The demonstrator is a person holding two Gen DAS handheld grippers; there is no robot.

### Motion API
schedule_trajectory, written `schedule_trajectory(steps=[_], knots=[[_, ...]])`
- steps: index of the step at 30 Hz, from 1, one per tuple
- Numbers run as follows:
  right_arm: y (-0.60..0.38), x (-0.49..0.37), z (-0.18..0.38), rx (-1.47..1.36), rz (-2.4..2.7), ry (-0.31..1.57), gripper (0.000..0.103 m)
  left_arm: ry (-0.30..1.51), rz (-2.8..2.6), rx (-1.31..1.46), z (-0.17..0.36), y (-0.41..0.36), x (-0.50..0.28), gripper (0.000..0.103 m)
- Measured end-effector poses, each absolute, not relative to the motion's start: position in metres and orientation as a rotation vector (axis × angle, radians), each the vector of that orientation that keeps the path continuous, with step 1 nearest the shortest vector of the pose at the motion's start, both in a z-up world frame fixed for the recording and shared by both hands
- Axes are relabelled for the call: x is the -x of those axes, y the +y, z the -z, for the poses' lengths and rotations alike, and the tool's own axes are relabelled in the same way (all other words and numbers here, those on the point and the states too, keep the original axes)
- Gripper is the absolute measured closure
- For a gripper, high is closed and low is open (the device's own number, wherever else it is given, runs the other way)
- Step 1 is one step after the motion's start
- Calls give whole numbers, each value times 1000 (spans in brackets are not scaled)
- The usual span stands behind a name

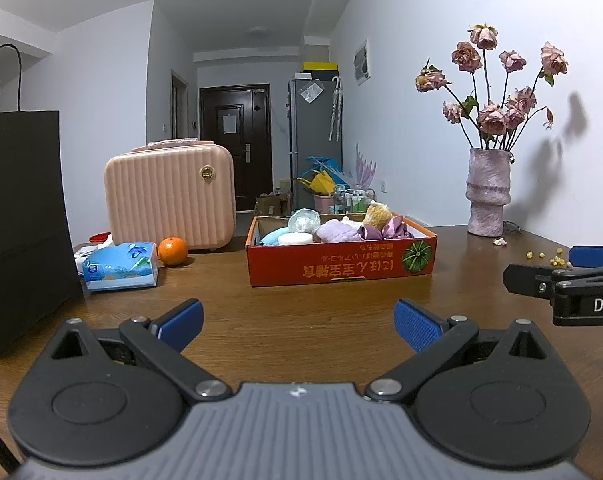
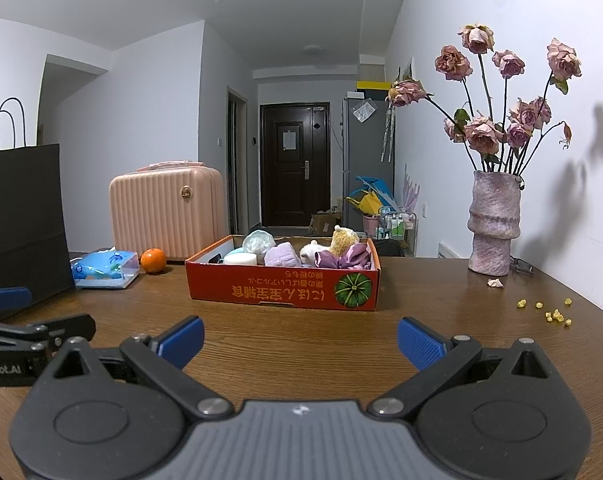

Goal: Organize soft objects

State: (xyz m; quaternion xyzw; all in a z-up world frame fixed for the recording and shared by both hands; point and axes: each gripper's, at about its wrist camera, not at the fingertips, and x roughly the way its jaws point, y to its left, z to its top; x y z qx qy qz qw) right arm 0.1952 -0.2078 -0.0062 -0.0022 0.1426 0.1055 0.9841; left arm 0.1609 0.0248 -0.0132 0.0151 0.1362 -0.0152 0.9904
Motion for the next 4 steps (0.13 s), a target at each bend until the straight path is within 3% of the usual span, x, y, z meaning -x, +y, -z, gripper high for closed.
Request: schedule_trajectory(steps=[4], knots=[[-208,-195,6,5,-212,286,0,273,27,-26,14,25,-162,0]])
